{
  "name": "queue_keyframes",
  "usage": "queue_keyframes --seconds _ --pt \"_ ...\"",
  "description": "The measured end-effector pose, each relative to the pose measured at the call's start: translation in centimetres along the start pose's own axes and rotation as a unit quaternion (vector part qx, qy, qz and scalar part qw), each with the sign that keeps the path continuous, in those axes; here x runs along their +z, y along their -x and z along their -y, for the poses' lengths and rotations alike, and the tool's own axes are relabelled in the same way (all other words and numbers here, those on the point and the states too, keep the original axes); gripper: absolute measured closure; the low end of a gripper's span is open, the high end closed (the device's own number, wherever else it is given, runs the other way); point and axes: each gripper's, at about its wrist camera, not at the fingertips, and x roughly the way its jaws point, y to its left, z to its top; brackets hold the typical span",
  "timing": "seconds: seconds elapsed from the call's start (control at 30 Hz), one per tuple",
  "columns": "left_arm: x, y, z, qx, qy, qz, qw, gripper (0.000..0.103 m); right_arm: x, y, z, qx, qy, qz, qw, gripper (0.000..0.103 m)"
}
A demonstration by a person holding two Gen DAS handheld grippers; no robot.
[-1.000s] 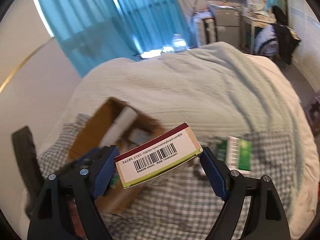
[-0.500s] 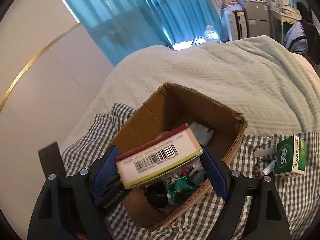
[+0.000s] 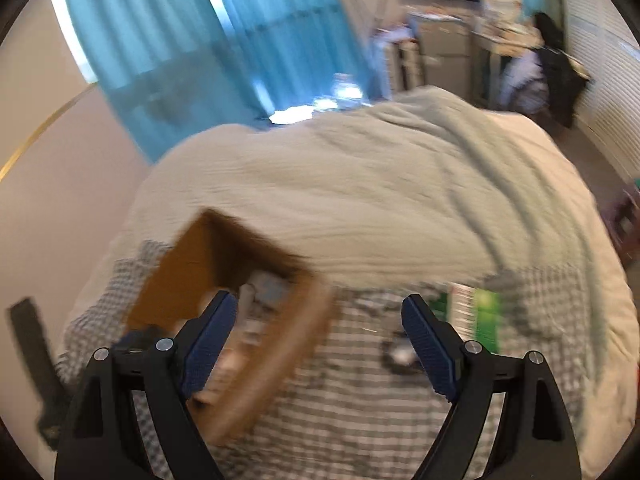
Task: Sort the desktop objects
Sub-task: 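Grasp the white tube with the left tool while the right grasps the green leaf-print box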
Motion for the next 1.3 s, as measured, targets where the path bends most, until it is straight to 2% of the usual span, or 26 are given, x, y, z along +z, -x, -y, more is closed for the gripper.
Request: queue_keyframes --seconds 0.17,0.3,0.43,0.6,0.8,0.93,1.03,1.1,1.17,1.3 --pt "-1.2 -0.9 5.4 -0.03 -0.032 -0.015 0.9989 0.035 -0.9 -1.0 6.5 -0.048 -0.034 -0.027 0.998 0.018" --pt "-2.9 -2.6 9.5 -0.029 -0.075 -0.033 0.9962 0.035 -1.6 -1.9 10.1 -0.063 -0.052 -0.043 0.996 0.018" --pt "-5.0 -4.7 12.9 -0.027 -0.118 -0.051 0.9913 0.035 -2.4 -3.2 11.3 -0.063 -0.058 -0.058 0.995 0.018" --pt "-7.7 -8.1 15.9 -0.004 -0.166 -0.078 0.983 0.035 -3.1 -6.2 11.9 -0.042 -0.061 -0.081 0.994 0.017" --pt "-11.0 -12.2 18.2 0.01 -0.239 -0.096 0.9662 0.035 -3.7 -10.6 12.7 -0.043 -0.059 -0.102 0.992 0.016" --pt "-11.8 -14.8 18.0 0.018 -0.244 -0.112 0.9631 0.035 -4.1 -12.9 13.0 -0.05 -0.059 -0.115 0.99 0.015" --pt "-11.8 -16.3 17.2 0.021 -0.224 -0.123 0.9667 0.035 -4.6 -14.1 13.4 -0.059 -0.053 -0.122 0.989 0.015" --pt "-11.8 -17.1 16.7 0.023 -0.207 -0.131 0.9693 0.035 -5.0 -14.4 13.9 -0.048 -0.059 -0.124 0.989 0.015" --pt "-11.8 -17.9 16.2 0.027 -0.19 -0.14 0.9713 0.035 -5.1 -14.3 14.5 -0.034 -0.068 -0.126 0.989 0.026" --pt "-12.2 -18.6 16.3 0.038 -0.187 -0.142 0.9712 0.035 -4.7 -12.1 15.7 -0.032 -0.067 -0.105 0.992 0.027"
